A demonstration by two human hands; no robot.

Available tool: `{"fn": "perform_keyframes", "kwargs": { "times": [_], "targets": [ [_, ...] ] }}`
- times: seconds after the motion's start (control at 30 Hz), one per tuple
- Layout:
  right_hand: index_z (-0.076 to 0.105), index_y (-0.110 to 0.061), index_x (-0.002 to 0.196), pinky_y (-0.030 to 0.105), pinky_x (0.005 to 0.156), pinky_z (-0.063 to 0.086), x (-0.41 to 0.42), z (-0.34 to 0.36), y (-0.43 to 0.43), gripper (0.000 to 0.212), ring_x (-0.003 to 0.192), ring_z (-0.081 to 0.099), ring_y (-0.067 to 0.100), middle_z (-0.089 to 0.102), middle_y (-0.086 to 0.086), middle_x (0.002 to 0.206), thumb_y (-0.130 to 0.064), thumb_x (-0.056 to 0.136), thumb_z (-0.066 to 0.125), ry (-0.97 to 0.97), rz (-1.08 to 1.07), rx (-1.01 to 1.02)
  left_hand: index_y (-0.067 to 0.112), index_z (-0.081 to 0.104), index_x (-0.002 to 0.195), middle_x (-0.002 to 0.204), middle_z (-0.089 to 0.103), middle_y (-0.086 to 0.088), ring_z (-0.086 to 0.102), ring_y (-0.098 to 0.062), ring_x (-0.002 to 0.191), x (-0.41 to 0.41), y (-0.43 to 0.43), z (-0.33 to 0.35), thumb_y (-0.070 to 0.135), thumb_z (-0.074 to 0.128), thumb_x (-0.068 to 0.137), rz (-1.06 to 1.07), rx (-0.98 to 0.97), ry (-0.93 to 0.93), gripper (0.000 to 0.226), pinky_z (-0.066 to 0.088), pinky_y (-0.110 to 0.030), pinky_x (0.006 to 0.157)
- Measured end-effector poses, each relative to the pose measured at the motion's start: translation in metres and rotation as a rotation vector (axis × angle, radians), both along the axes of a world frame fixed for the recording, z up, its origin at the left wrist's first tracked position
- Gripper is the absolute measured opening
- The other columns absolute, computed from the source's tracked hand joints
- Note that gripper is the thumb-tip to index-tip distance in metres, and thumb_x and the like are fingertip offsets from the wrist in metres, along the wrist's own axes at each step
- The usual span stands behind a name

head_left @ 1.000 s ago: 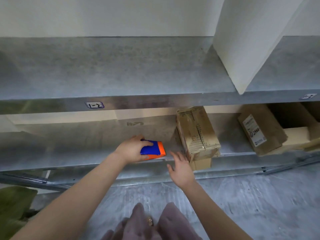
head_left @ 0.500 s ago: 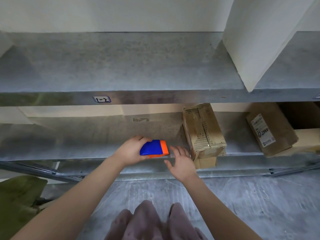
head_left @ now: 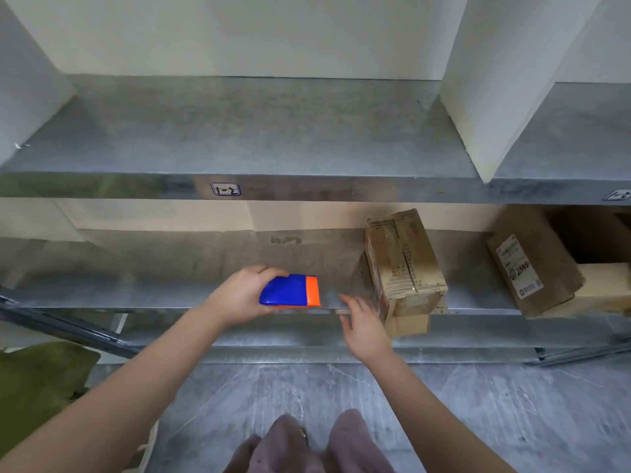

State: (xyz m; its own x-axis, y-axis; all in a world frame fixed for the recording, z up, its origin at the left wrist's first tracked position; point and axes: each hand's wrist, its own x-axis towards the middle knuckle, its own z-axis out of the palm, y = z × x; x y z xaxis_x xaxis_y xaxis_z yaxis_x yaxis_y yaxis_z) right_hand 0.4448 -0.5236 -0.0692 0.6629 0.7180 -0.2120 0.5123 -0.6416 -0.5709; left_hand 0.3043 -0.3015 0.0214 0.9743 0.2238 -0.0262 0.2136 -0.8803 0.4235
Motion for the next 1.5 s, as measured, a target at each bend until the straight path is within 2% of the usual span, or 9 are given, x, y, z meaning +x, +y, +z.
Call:
{"fn": "perform_keyframes", "kwargs": {
  "times": [0.2, 0.33, 0.47, 0.57, 0.63, 0.83, 0.93, 1.27, 1.5],
  "targets": [
    [0.049, -0.008, 0.139, 0.026, 0.1, 0.035, -0.005, 0.017, 0.012, 0.038, 0.129, 0.047, 0.024, 0.054, 0.009, 0.137, -0.021, 0.104, 0.039, 0.259, -0.149, 0.136, 0.026, 0.052, 0.127, 0.118, 0.056, 0.011, 0.05, -0.003, 0.105, 0.0, -0.01, 0.019, 0.045, 0.078, 0.074, -0.091, -0.076, -0.067, 0.062, 0.035, -0.012, 0.091],
    [0.06, -0.012, 0.122, 0.026, 0.084, 0.04, 0.0, 0.038, 0.012, 0.03, 0.106, 0.058, 0.017, 0.066, 0.003, 0.114, -0.021, 0.104, 0.038, 0.378, -0.239, 0.252, 0.027, 0.052, 0.128, 0.119, 0.056, 0.013, 0.05, -0.001, 0.106, 0.008, -0.013, 0.038, 0.043, 0.076, 0.075, -0.158, -0.058, -0.107, 0.06, 0.033, -0.008, 0.093],
    [0.068, -0.025, 0.092, 0.048, 0.084, 0.055, 0.008, 0.051, 0.002, 0.016, 0.078, 0.064, 0.013, 0.068, -0.01, 0.079, -0.02, 0.096, 0.054, 0.359, -0.282, 0.409, 0.027, 0.052, 0.128, 0.118, 0.058, 0.011, 0.054, -0.004, 0.105, 0.012, -0.012, 0.055, 0.036, 0.077, 0.076, -0.186, -0.002, -0.17, 0.058, 0.041, -0.017, 0.092],
    [0.067, -0.02, 0.087, 0.031, 0.07, 0.06, 0.004, 0.077, -0.008, 0.013, 0.075, 0.069, 0.015, 0.07, 0.004, 0.084, -0.015, 0.095, 0.058, 0.333, -0.343, 0.475, 0.024, 0.053, 0.127, 0.118, 0.06, 0.007, 0.056, -0.008, 0.105, 0.015, -0.017, 0.065, 0.037, 0.077, 0.076, -0.208, 0.016, -0.209, 0.059, 0.04, -0.016, 0.091],
    [0.066, -0.019, 0.085, 0.024, 0.063, 0.057, 0.006, 0.089, -0.019, 0.013, 0.071, 0.07, 0.015, 0.07, 0.002, 0.08, -0.014, 0.095, 0.059, 0.196, -0.361, 0.493, 0.025, 0.052, 0.128, 0.119, 0.059, 0.008, 0.055, -0.007, 0.106, 0.014, -0.023, 0.067, 0.038, 0.076, 0.076, -0.232, 0.01, -0.207, 0.058, 0.04, -0.016, 0.092],
    [0.062, -0.022, 0.074, 0.022, 0.062, 0.046, 0.017, 0.105, -0.062, 0.017, 0.063, 0.061, 0.007, 0.061, -0.012, 0.063, -0.022, 0.091, 0.061, -0.059, -0.383, 0.371, 0.024, 0.052, 0.133, 0.123, 0.054, 0.014, 0.048, 0.001, 0.112, 0.007, -0.054, 0.054, 0.037, 0.081, 0.073, -0.173, -0.085, -0.176, 0.068, 0.029, -0.005, 0.098],
    [0.063, -0.022, 0.072, 0.036, 0.072, 0.056, 0.044, 0.106, -0.1, 0.019, 0.069, 0.065, 0.016, 0.064, -0.008, 0.067, -0.024, 0.091, 0.062, -0.041, -0.498, 0.343, 0.023, 0.055, 0.132, 0.123, 0.058, 0.01, 0.05, -0.002, 0.113, -0.002, -0.053, 0.046, 0.04, 0.081, 0.071, -0.085, -0.069, -0.163, 0.068, 0.024, -0.002, 0.097],
    [0.065, -0.025, 0.071, 0.043, 0.073, 0.059, 0.12, 0.101, -0.146, 0.021, 0.072, 0.066, 0.017, 0.067, -0.007, 0.07, -0.033, 0.09, 0.061, 0.028, -0.452, 0.184, 0.031, 0.053, 0.132, 0.123, 0.057, 0.015, 0.053, -0.003, 0.113, 0.014, -0.074, 0.034, 0.04, 0.082, 0.071, 0.065, -0.07, -0.111, 0.068, 0.042, -0.025, 0.098],
    [0.067, -0.026, 0.072, 0.044, 0.074, 0.059, 0.148, 0.088, -0.137, 0.017, 0.076, 0.068, 0.018, 0.069, -0.006, 0.072, -0.033, 0.086, 0.06, 0.122, -0.416, 0.183, 0.031, 0.052, 0.133, 0.124, 0.056, 0.016, 0.052, -0.003, 0.114, 0.023, -0.092, 0.024, 0.042, 0.082, 0.071, 0.16, -0.079, -0.052, 0.07, 0.041, -0.025, 0.098]
  ]
}}
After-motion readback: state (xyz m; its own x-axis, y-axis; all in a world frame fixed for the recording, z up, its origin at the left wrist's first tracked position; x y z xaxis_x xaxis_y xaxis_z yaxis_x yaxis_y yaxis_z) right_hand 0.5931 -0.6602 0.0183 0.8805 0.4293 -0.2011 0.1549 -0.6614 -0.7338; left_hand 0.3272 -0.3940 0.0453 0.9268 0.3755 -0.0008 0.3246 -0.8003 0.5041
